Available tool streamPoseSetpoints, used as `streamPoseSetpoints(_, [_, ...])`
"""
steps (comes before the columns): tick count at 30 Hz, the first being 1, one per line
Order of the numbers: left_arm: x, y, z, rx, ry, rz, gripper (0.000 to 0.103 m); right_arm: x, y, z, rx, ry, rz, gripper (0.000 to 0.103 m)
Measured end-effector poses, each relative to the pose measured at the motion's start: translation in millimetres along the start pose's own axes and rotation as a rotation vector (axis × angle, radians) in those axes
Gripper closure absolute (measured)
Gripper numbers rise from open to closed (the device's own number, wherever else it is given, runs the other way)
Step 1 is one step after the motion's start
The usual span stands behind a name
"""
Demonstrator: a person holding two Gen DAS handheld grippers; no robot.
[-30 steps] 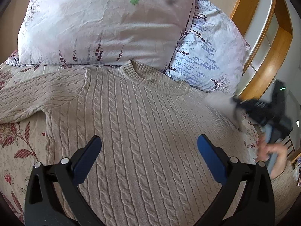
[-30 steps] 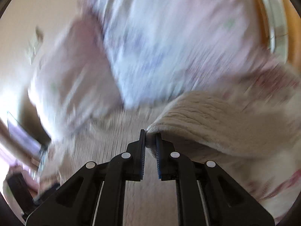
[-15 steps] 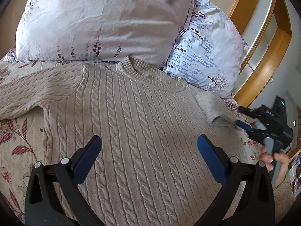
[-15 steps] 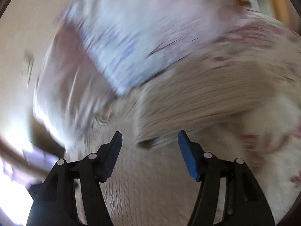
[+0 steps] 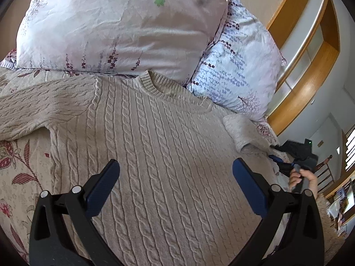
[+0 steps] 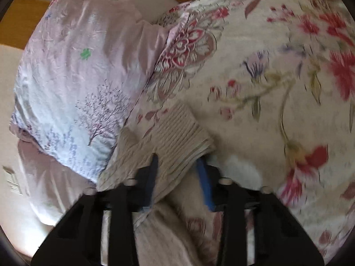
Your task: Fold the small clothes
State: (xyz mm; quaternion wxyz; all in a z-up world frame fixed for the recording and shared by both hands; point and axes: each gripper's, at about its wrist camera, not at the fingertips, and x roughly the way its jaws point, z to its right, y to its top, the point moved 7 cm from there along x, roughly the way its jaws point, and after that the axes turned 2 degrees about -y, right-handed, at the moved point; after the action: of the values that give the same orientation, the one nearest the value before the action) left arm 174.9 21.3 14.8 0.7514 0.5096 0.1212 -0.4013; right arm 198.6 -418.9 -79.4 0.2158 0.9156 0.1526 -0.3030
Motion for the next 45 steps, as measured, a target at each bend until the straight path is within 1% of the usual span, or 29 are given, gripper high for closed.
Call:
streamPoseSetpoints(1, [-1,3,-2,-0.012,-0.009,0.003,0.002,1,3,-2,-0.025,-0.012,0.01,0.092])
streamPoseSetpoints(3, [-2,7,-5,-0.024,-0.018,0.008,0.002,-3,5,-12,-0.075,-0.012,0.039,0.092])
streamPoseSetpoints(5, [-4,13,-9,-0.039,-0.025,0.021,0.003,-13,7,-34,-0.147,0.018,0.078,0.093])
streamPoseSetpoints(7, [-5,17,-12,-0.056,-0.047,0.031,0.008,-26,2,-71,-0.246,0.08,0.115,0.093])
streamPoseSetpoints(8, [-5,20,-14,-0.075,-0.072,0.033,0.012,-35,-6,-97,-0.31,0.131,0.124,0.093])
streamPoseSetpoints(9, [-4,22,-14,-0.09,-0.091,0.033,0.015,-38,-14,-117,-0.356,0.168,0.124,0.093])
streamPoseSetpoints(11, [-3,27,-17,-0.139,-0.136,0.035,0.017,-42,-38,-161,-0.46,0.255,0.104,0.093])
streamPoseSetpoints(13, [-2,31,-19,-0.176,-0.164,0.037,0.017,-38,-74,-201,-0.563,0.328,0.053,0.093])
streamPoseSetpoints(15, [-1,33,-19,-0.214,-0.201,0.04,0.017,-23,-110,-231,-0.637,0.38,-0.032,0.093])
streamPoseSetpoints(16, [0,34,-19,-0.224,-0.213,0.041,0.017,-7,-136,-246,-0.678,0.408,-0.114,0.092])
streamPoseSetpoints(17, [1,34,-17,-0.23,-0.222,0.038,0.017,2,-151,-252,-0.699,0.42,-0.169,0.091])
streamPoseSetpoints(18, [2,34,-16,-0.23,-0.225,0.036,0.017,17,-176,-260,-0.729,0.435,-0.269,0.081])
streamPoseSetpoints(19, [3,34,-14,-0.224,-0.223,0.031,0.017,29,-195,-262,-0.749,0.433,-0.348,0.074])
streamPoseSetpoints(21, [6,34,-14,-0.216,-0.21,0.024,0.017,38,-214,-258,-0.758,0.429,-0.427,0.052])
streamPoseSetpoints(22, [8,35,-16,-0.216,-0.204,0.017,0.017,36,-213,-252,-0.749,0.429,-0.429,0.044])
streamPoseSetpoints(23, [10,35,-18,-0.218,-0.198,0.011,0.017,31,-207,-245,-0.731,0.425,-0.412,0.031])
streamPoseSetpoints(24, [13,35,-21,-0.224,-0.19,0.003,0.018,22,-191,-231,-0.686,0.43,-0.377,0.029])
streamPoseSetpoints(26, [23,36,-28,-0.244,-0.169,-0.025,0.022,11,-169,-210,-0.624,0.413,-0.334,0.029])
streamPoseSetpoints(28, [34,36,-36,-0.267,-0.142,-0.056,0.026,0,-135,-175,-0.528,0.347,-0.263,0.03])
streamPoseSetpoints(29, [41,36,-42,-0.288,-0.123,-0.071,0.029,-6,-115,-150,-0.462,0.295,-0.222,0.034])
streamPoseSetpoints(30, [45,37,-45,-0.307,-0.114,-0.082,0.032,-7,-101,-135,-0.414,0.267,-0.205,0.039])
streamPoseSetpoints(31, [51,37,-50,-0.344,-0.114,-0.092,0.033,-9,-89,-115,-0.346,0.24,-0.194,0.041])
streamPoseSetpoints(33, [57,37,-58,-0.399,-0.112,-0.093,0.035,-5,-76,-89,-0.243,0.218,-0.197,0.047])
streamPoseSetpoints(34, [59,38,-62,-0.418,-0.094,-0.088,0.036,-3,-72,-80,-0.217,0.208,-0.203,0.048])
streamPoseSetpoints(35, [61,40,-69,-0.425,-0.053,-0.076,0.036,1,-68,-70,-0.189,0.184,-0.208,0.05])
streamPoseSetpoints(37, [62,44,-75,-0.424,-0.006,-0.064,0.036,8,-68,-59,-0.148,0.172,-0.223,0.052])
streamPoseSetpoints(39, [59,48,-79,-0.412,0.01,-0.053,0.036,16,-66,-54,-0.126,0.167,-0.229,0.054])
streamPoseSetpoints(43, [64,59,-85,-0.337,0.067,-0.056,0.036,28,-64,-58,-0.121,0.165,-0.206,0.056])
streamPoseSetpoints(45, [73,64,-86,-0.289,0.089,-0.081,0.036,31,-62,-62,-0.12,0.171,-0.195,0.056])
